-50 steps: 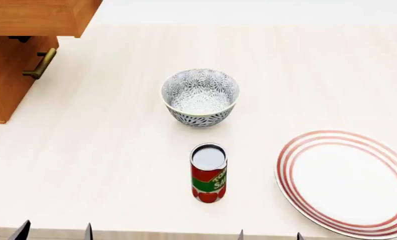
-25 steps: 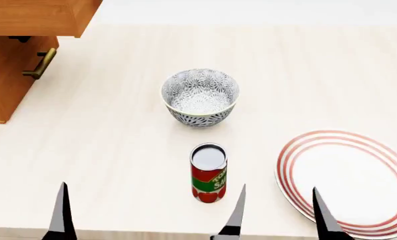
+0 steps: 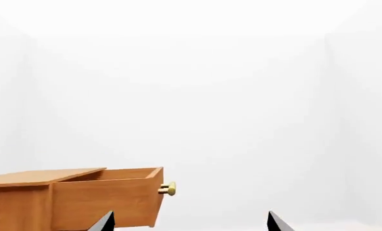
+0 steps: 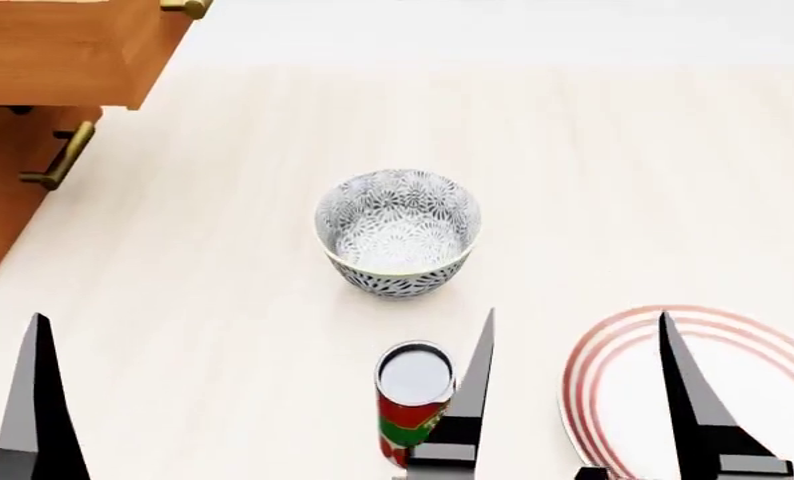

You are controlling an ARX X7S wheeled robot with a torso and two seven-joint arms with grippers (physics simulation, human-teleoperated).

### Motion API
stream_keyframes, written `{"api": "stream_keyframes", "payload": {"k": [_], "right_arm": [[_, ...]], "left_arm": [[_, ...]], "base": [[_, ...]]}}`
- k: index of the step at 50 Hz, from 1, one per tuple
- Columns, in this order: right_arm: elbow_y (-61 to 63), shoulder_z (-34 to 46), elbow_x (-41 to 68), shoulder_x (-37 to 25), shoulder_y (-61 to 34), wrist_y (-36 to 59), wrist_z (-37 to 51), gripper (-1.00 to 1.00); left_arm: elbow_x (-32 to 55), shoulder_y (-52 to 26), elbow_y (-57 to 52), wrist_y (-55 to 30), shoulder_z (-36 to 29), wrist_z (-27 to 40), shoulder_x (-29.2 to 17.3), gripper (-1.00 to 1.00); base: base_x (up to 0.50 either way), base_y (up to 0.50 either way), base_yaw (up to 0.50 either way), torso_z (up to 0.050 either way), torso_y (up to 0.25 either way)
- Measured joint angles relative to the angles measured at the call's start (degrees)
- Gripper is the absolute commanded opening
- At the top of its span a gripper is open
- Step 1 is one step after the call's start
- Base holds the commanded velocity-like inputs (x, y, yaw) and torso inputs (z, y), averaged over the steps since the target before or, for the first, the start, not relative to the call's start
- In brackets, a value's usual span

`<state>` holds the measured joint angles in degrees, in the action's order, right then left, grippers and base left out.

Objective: Put the bowl on top of the cabinet.

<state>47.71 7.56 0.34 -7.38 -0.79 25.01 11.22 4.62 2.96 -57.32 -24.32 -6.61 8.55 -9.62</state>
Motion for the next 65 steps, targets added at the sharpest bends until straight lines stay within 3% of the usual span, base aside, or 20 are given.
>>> {"api": "stream_keyframes", "payload": {"k": [7,30,40,65], "right_arm": [[1.61,0.05,0.18,-0.4,-0.37,1.4,0.65,1.0],[3.15,0.17,1.42,-1.44,-0.8,3.03,2.53,1.0],[3.07,-0.34,2.18,-1.74,-0.81,3.36,3.57,1.0],[3.49,2.21,0.99,-3.84,-1.73,6.34,4.78,1.0]], "left_arm": [[1.49,-0.62,-1.33,-0.28,-1.15,3.15,-2.7,1.0],[11.43,-5.43,-2.24,3.17,-10.22,22.96,-19.6,1.0],[13.25,-6.65,-2.14,4.03,-12.22,26.67,-22.64,1.0],[15.17,-8.28,-1.7,5.91,-15.21,31.3,-26.46,1.0]], "base": [[0.5,0.0,0.0,0.0,0.0],[0.5,0.0,0.0,0.0,0.001],[0.05,0.03,0.0,0.0,0.0],[0.0,0.5,0.0,0.0,0.0]]}}
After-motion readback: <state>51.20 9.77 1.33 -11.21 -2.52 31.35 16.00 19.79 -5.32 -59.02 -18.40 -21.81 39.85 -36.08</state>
